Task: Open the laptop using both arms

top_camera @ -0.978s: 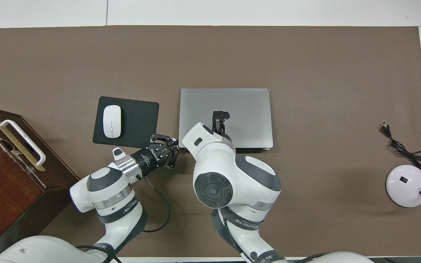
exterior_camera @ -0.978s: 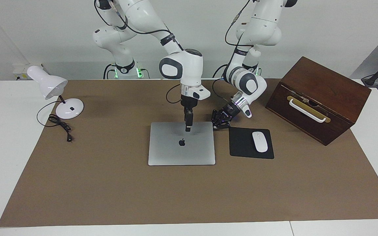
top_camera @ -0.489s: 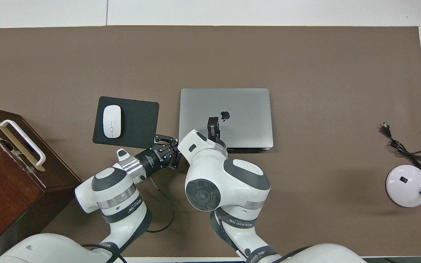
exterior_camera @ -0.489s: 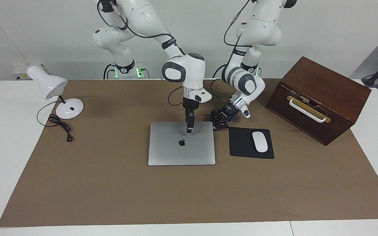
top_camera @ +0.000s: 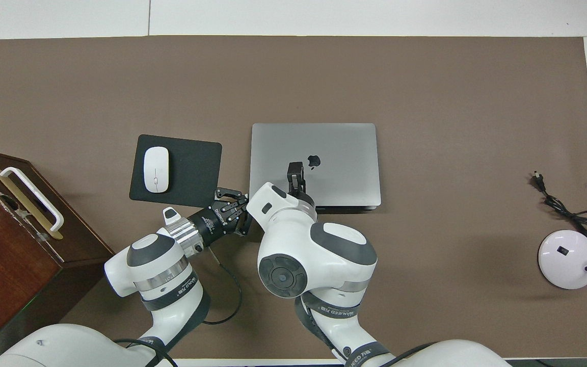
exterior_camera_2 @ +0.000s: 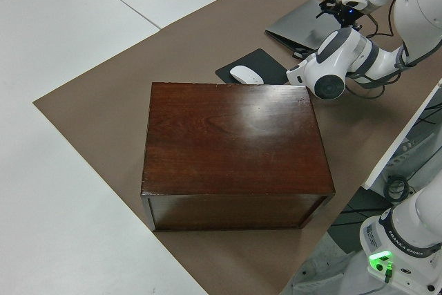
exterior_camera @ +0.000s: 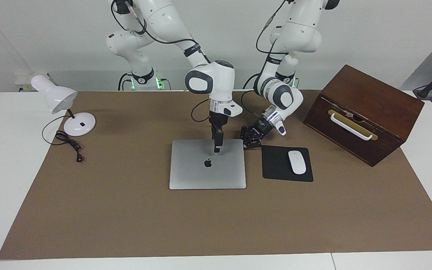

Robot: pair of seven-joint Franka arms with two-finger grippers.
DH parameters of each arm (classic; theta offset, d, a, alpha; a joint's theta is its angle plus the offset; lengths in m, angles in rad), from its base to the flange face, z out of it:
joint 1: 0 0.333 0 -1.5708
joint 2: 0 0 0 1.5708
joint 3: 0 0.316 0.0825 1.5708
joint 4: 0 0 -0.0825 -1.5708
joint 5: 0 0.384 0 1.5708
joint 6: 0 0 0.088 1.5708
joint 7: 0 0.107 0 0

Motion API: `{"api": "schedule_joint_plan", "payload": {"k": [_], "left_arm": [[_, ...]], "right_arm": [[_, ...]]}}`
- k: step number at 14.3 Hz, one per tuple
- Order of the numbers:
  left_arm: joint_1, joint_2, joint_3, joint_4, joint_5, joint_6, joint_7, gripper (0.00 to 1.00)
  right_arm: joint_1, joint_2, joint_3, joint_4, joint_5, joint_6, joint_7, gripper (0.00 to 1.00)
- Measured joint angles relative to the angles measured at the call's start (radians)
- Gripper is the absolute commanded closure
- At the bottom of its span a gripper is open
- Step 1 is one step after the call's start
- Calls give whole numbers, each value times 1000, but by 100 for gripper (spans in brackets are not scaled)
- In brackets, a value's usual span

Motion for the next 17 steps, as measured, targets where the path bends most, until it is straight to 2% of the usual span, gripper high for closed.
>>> {"api": "schedule_joint_plan", "payload": {"k": [12,17], "left_arm": [[1,7,3,-3,-22,-27,58,100],[2,8,3,-3,-22,-27,58,100]], "right_arm": [[-15,18,-5,2,-55,27,1,0],[-55,18,-7,41,-55,27,1,0]]}}
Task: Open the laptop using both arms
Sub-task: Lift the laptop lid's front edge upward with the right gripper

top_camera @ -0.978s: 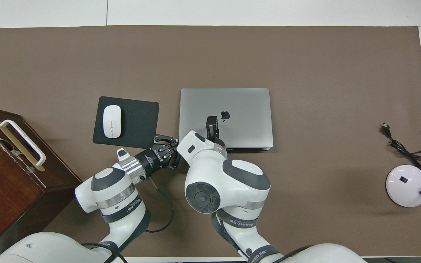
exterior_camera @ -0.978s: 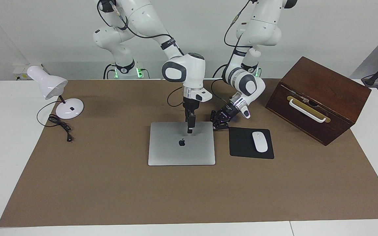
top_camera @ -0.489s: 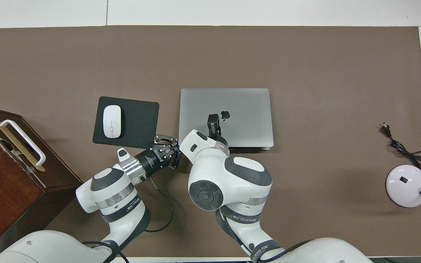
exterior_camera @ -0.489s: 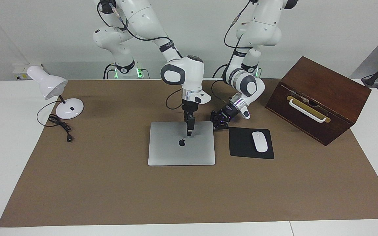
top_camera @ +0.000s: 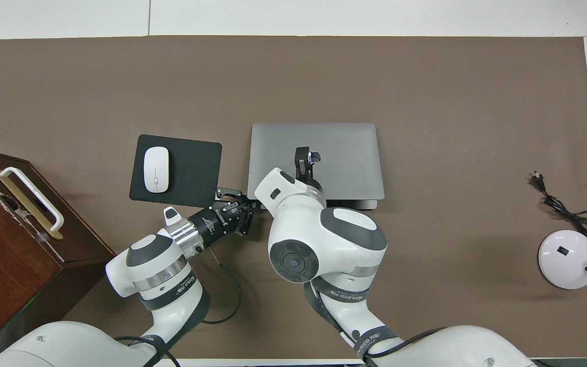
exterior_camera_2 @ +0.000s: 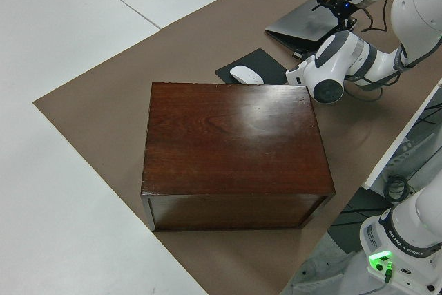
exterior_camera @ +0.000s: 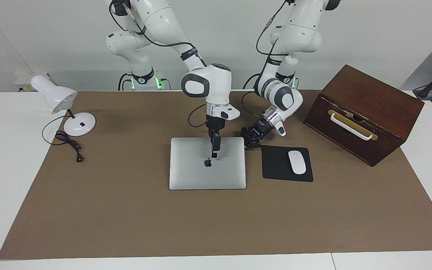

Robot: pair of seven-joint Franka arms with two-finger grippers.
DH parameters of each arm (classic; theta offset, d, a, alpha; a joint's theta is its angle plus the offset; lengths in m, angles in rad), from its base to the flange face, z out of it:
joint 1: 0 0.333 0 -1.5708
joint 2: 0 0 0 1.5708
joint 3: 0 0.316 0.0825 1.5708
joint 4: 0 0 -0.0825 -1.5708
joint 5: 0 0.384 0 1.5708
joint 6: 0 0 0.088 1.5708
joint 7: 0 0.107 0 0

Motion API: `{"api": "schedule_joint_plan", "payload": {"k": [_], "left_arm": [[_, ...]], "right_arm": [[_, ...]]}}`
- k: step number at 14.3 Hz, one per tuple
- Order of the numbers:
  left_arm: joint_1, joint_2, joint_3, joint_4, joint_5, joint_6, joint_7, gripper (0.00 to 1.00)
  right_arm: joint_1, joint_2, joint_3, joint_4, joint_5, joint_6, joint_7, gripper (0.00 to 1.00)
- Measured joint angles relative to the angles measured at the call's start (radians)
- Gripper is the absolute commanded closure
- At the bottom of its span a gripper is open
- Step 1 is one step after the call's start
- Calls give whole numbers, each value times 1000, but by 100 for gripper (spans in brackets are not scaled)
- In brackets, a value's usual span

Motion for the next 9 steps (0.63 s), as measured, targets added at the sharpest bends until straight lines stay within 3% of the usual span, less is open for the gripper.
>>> {"api": "schedule_joint_plan", "payload": {"k": [9], "left_arm": [[1,1,0,0,-1,-1,0,100]], "right_arm": [[-12,-8,0,18,0,0,0,0]]}}
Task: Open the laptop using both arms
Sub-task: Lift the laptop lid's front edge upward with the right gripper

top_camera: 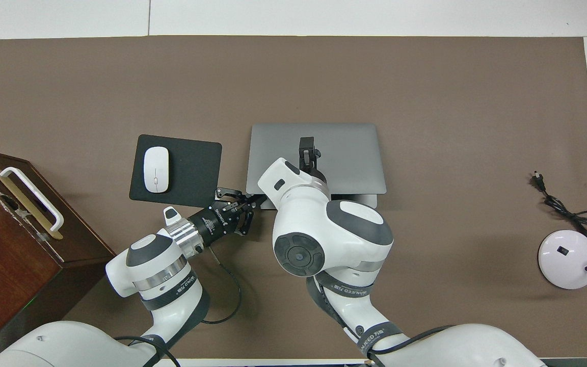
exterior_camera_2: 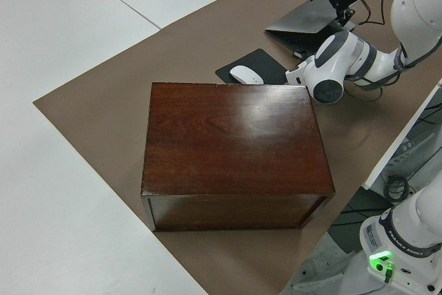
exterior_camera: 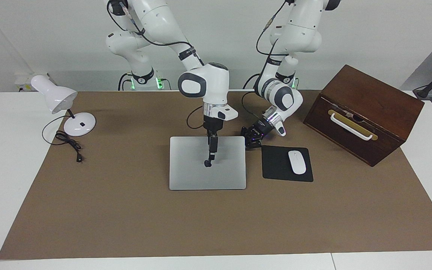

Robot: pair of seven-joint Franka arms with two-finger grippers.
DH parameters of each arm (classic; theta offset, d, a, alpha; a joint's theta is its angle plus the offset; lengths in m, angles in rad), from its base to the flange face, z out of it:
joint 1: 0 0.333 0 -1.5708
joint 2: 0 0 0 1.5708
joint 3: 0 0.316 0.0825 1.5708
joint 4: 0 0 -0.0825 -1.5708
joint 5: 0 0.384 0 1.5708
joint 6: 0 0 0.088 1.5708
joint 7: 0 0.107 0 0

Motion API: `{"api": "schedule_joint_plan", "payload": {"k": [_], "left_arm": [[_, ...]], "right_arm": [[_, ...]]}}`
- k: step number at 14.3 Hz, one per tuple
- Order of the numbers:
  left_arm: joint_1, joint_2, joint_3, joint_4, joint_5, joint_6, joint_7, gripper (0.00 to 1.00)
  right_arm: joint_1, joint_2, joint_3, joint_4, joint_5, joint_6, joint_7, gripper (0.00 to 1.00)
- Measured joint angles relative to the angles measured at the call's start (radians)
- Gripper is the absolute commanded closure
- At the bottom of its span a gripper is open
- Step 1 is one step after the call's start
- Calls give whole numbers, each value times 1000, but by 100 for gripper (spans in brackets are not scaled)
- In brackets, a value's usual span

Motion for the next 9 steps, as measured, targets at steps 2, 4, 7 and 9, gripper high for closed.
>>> {"api": "schedule_joint_plan", "payload": {"k": [2,4,7,9], "left_arm": [[0,0,0,0,0,0,0,100],[0,0,0,0,0,0,0,100],[0,0,0,0,-1,0,0,100],[0,0,0,0,-1,0,0,100]], "right_arm": [[0,-2,0,3,0,-2,0,0],[0,-5,0,12,0,-14,0,0],[1,-5,1,26,0,-32,0,0],[1,-6,1,31,0,-39,0,0]]}}
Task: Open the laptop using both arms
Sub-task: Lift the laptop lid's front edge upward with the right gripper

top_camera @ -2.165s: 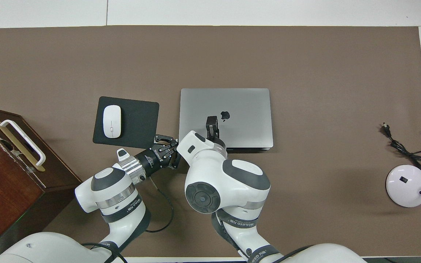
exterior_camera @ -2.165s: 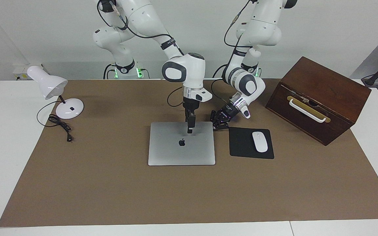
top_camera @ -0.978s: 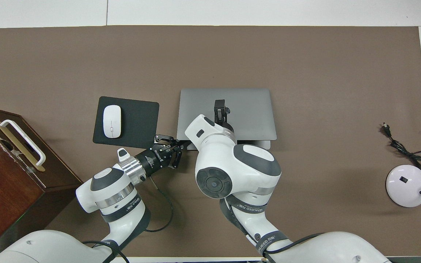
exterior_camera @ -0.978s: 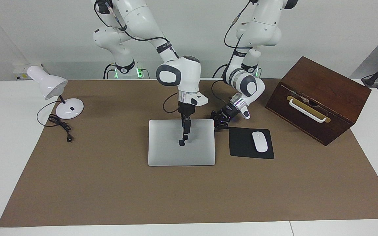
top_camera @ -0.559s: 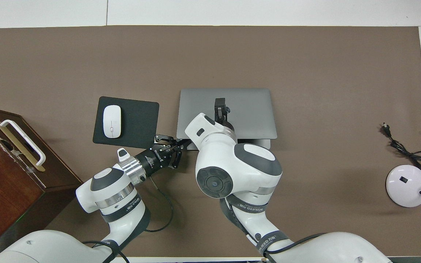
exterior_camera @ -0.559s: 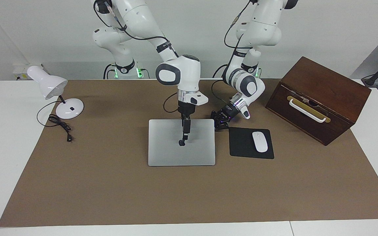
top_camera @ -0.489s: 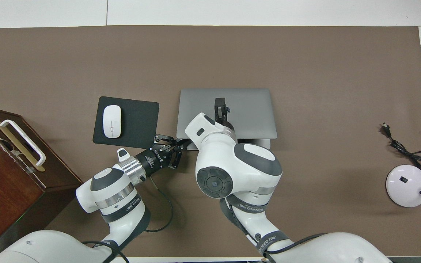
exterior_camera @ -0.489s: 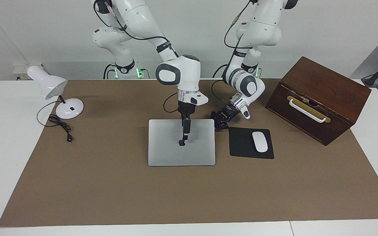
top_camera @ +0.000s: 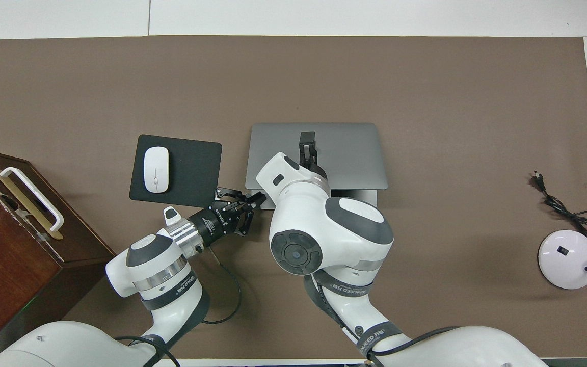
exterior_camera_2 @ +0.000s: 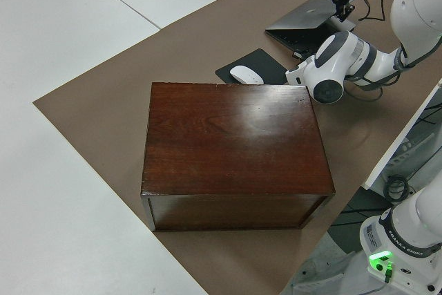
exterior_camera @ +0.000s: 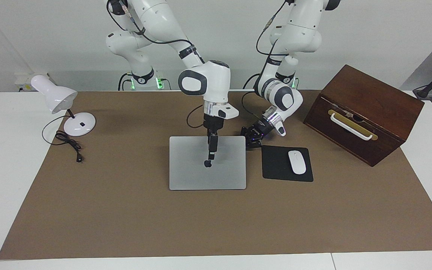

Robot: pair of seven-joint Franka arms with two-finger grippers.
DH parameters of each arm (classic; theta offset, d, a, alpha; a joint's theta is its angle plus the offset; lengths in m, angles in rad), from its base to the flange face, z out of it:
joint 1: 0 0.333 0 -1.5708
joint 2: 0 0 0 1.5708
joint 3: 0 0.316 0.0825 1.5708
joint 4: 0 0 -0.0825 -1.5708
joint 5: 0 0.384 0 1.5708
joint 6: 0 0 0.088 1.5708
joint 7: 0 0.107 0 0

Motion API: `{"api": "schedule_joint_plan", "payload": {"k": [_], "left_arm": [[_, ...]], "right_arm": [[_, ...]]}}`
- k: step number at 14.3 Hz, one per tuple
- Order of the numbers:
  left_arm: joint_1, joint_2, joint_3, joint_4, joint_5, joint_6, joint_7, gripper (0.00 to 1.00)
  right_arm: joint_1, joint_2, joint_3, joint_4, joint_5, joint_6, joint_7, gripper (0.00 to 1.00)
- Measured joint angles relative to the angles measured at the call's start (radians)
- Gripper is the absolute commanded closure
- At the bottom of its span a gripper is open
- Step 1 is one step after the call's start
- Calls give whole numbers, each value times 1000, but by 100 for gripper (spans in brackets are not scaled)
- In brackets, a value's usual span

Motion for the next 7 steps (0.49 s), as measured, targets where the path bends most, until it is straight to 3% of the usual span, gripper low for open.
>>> {"api": "schedule_joint_plan", "payload": {"k": [7], "left_arm": [[0,0,0,0,0,0,0,100]], "right_arm": [[1,-12,16,15,0,-47,0,0]]}}
